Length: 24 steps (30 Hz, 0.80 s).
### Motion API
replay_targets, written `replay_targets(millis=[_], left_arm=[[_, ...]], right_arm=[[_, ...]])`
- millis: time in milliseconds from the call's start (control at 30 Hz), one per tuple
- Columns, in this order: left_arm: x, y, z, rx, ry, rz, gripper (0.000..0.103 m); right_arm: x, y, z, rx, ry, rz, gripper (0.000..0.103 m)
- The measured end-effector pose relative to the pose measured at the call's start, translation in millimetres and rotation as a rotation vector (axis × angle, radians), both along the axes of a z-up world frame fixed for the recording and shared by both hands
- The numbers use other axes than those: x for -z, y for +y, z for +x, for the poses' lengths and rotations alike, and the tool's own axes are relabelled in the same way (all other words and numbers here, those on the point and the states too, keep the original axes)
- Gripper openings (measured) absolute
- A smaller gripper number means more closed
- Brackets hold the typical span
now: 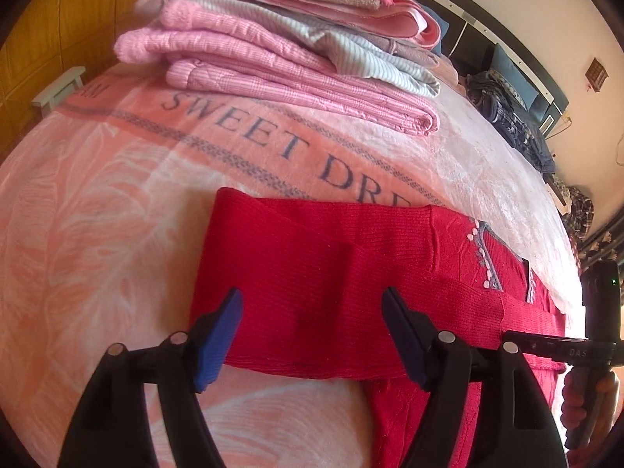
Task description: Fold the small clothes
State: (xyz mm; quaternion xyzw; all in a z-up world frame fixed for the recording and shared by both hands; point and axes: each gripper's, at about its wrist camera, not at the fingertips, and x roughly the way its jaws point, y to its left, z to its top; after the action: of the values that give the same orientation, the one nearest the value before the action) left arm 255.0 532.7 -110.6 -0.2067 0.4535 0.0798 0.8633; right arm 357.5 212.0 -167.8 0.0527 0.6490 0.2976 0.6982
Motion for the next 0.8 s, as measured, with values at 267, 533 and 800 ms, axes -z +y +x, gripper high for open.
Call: replay_targets(millis=[267,533,800], left_arm=[[14.4,16.4,-5.7,-0.060,0.019,-0.088,0.074],[4.9,4.6,-2.6,-0.066,-0.010,-0.062,0.074],[13.6,-42.9,14.2,0.021,0.022,0.014,0.074]], right_arm=[[-15.0,20.0,-7.2,-0.057,-0.138,0.009,0.003],[-60.9,-83.2,3.1,0.097,-0.211,0.057,0.003],[-61.4,-205.9,10.3,0.302,-0.198,-0.003,0.003]])
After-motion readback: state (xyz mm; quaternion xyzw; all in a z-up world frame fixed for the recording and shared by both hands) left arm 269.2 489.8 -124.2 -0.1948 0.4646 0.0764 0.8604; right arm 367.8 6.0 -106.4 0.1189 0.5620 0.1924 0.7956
